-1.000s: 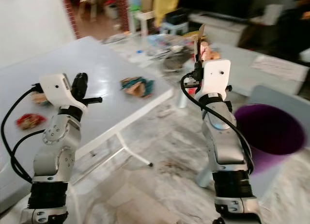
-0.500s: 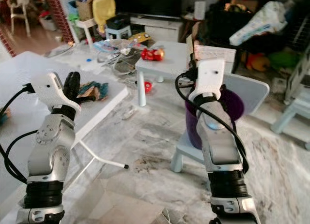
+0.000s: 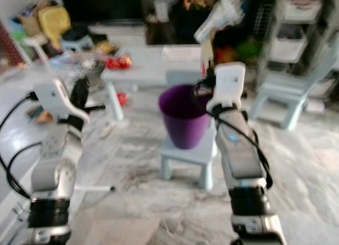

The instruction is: Picking trash to rubbish bin

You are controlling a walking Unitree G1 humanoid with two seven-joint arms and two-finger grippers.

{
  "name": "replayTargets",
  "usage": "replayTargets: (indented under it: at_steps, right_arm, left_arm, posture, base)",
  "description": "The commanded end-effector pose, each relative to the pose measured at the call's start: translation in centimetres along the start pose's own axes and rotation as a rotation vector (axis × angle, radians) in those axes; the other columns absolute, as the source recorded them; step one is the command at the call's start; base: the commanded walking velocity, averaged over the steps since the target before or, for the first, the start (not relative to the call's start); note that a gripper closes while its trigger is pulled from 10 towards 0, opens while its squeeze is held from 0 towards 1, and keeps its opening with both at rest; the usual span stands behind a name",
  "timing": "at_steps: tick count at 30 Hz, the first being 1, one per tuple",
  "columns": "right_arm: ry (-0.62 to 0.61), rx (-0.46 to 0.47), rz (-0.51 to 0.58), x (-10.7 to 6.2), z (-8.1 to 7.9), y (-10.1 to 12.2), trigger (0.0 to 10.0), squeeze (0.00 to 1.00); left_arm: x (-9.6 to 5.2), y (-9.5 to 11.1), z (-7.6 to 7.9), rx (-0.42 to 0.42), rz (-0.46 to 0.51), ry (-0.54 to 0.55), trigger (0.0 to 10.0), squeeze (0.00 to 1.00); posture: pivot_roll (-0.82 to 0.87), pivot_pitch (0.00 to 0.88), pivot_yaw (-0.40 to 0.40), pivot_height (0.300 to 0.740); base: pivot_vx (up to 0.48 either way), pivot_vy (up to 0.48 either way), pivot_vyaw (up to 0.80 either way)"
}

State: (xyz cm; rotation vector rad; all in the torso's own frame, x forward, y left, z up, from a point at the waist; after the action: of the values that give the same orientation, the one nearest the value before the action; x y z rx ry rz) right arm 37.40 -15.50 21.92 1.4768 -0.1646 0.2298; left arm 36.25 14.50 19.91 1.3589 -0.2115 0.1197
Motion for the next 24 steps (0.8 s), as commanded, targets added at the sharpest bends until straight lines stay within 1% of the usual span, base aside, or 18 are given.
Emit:
replayTargets:
  at_steps: [1,5,10,21,24]
  right_arm:
    - [0.026,0.011,0.029,0.3,-1.1,0.9,10.0,0.00]
    - [0.025,0.010,0.030,0.3,-1.1,1.0,10.0,0.00]
    - [0.023,0.008,0.029,0.3,-1.1,0.9,10.0,0.00]
    - [0.021,0.010,0.015,0.0,-1.1,0.5,10.0,0.00]
    - [0.025,0.017,-0.008,-0.2,-1.2,-0.2,10.0,0.00]
  left_arm:
    - [0.0,0.5,-0.9,0.020,0.015,0.016,10.0,0.00]
    - [0.0,0.6,-0.8,0.019,0.016,0.009,10.0,0.00]
    - [-0.1,0.4,-0.7,0.021,0.013,0.002,10.0,0.00]
    - [-0.4,-0.6,-0.5,0.029,-0.022,-0.007,10.0,0.00]
    - [-0.7,-1.3,-0.4,0.035,-0.046,-0.014,10.0,0.00]
  posture:
    - [-0.05,0.014,0.064,0.740]
    - [-0.05,0.014,0.065,0.740]
    - [-0.05,0.015,0.066,0.740]
    - [-0.05,0.018,0.071,0.740]
    - [-0.05,0.019,0.070,0.740]
  base:
    - [0.000,0.000,0.00]
    - [0.189,0.000,0.00]
    - [0.323,0.000,0.00]
    - [0.422,0.000,0.00]
    - [0.421,0.000,0.00]
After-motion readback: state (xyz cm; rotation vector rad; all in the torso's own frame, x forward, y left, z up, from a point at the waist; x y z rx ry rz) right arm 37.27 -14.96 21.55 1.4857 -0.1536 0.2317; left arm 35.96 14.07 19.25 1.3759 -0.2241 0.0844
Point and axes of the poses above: a point about 5 cm out from each wrist's last joint towards the gripper, its own x axis pointing out of the wrist towards the gripper, its own y axis along the axis of the wrist's last joint, z = x × y, the point moved 4 cm from there along x, pointing out of the wrist towards the gripper
